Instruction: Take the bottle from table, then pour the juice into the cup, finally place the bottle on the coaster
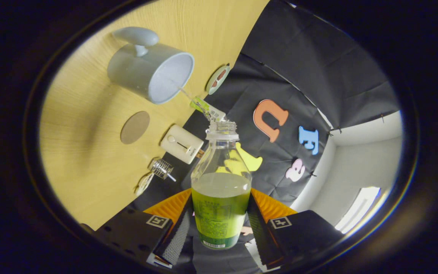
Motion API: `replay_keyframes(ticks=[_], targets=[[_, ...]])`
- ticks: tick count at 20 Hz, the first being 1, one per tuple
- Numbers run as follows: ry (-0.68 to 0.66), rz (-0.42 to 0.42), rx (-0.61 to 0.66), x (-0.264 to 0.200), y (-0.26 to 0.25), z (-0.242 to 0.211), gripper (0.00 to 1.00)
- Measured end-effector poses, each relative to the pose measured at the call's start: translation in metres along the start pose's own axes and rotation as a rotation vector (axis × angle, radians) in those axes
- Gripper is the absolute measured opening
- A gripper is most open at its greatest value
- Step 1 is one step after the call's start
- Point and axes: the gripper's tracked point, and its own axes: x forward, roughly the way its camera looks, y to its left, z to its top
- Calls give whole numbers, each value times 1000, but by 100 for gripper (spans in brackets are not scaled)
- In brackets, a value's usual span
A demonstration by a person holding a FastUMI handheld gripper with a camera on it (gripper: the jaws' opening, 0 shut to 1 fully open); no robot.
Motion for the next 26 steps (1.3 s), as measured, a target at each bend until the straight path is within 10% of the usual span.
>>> replay_keyframes(ticks=[26], targets=[[4, -166, -177, -3, -68, -11, 81]])
